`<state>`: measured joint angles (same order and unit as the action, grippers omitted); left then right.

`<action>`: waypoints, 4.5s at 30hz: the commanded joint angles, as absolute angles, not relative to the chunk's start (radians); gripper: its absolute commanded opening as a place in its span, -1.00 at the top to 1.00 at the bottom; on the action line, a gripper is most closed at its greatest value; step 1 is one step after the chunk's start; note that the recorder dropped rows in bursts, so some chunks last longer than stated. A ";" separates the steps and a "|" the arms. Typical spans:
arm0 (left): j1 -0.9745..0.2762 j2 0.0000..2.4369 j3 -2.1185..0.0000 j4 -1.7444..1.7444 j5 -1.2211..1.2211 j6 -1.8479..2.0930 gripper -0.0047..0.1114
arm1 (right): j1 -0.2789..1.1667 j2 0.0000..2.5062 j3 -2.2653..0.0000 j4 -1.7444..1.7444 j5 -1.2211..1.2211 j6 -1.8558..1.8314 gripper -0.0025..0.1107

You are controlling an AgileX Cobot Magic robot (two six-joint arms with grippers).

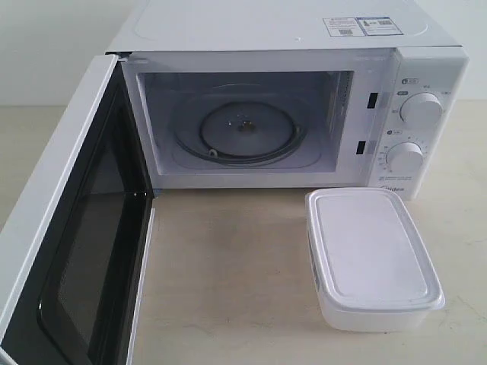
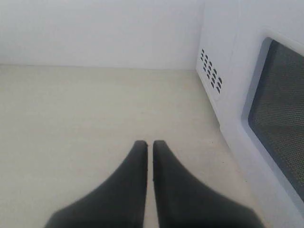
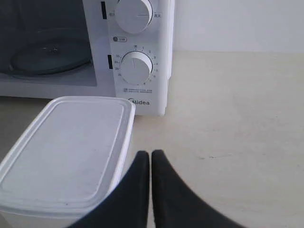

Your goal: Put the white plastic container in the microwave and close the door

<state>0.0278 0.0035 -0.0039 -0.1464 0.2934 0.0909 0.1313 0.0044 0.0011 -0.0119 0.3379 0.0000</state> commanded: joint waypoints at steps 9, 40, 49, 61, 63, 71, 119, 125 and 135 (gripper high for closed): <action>0.029 0.000 0.000 -0.140 0.285 0.084 0.84 | 0.128 0.000 0.000 -0.013 0.334 0.000 0.96; 0.029 0.000 0.000 -0.140 0.285 0.084 0.84 | 0.128 0.000 -0.401 0.021 -0.043 0.284 0.96; 0.029 0.000 0.000 -0.140 0.285 0.084 0.84 | 0.128 0.103 -0.534 0.010 -0.071 0.074 0.96; 0.029 0.000 0.000 -0.140 0.285 0.084 0.84 | 0.132 0.460 -0.888 -0.025 0.366 -0.014 0.96; 0.029 0.000 0.000 -0.140 0.285 0.084 0.84 | 0.132 0.495 -0.933 -0.036 0.371 -0.014 0.96; 0.029 0.000 0.000 -0.140 0.285 0.084 0.84 | 0.186 0.607 -1.140 -0.116 0.448 -0.101 0.96; 0.029 0.000 0.000 -0.140 0.285 0.084 0.84 | -0.252 1.073 -0.878 0.520 0.706 -0.157 0.96; 0.029 0.000 0.000 -0.140 0.285 0.084 0.84 | -0.323 1.178 -0.728 0.939 0.756 -0.512 0.96; 0.029 0.000 0.000 -0.140 0.285 0.084 0.84 | -0.333 1.352 -0.715 0.910 0.892 -0.587 0.96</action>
<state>0.0278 0.0035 -0.0039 -0.1464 0.2934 0.0909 -0.3236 1.3085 -0.7134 0.9007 0.8477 -0.5472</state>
